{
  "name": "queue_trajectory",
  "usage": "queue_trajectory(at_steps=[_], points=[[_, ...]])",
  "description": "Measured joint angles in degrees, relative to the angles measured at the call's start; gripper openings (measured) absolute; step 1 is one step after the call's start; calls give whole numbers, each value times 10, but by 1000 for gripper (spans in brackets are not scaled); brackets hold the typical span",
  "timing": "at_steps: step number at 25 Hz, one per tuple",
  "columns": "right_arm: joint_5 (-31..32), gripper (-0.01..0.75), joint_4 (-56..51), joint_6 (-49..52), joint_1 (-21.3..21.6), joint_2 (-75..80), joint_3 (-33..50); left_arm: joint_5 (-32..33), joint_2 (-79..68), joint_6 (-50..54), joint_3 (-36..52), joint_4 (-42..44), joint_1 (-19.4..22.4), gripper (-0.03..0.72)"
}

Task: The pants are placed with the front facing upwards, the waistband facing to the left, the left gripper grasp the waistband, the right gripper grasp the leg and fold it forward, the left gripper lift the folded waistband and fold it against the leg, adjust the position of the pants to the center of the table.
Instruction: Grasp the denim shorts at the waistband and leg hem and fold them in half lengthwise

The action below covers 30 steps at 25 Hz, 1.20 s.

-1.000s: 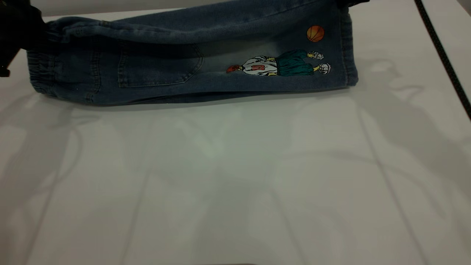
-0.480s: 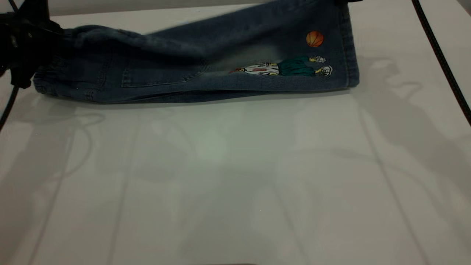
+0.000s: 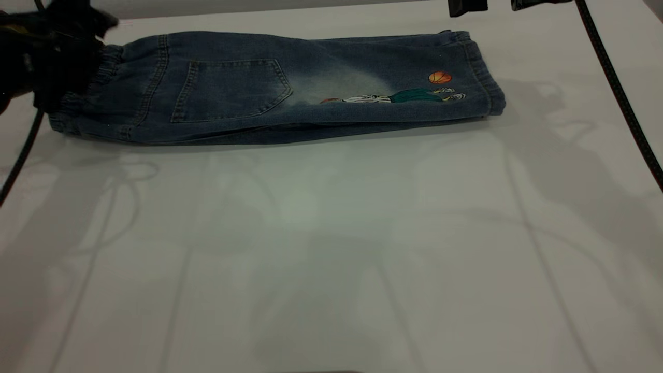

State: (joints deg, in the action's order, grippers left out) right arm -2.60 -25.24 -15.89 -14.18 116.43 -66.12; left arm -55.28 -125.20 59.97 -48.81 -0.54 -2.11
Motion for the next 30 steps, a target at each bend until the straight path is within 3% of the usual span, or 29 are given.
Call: queue_trajectory(at_steps=[8,17,30], points=[[44,555,0,0,0,0,0,49,0,104,-1,82,0,409],[55,549,0,-1,0,0,0,107,0,169,-38,238,23,408],[57,549,0,-2,0,0,0,116,0,202,-71,260,23,408]])
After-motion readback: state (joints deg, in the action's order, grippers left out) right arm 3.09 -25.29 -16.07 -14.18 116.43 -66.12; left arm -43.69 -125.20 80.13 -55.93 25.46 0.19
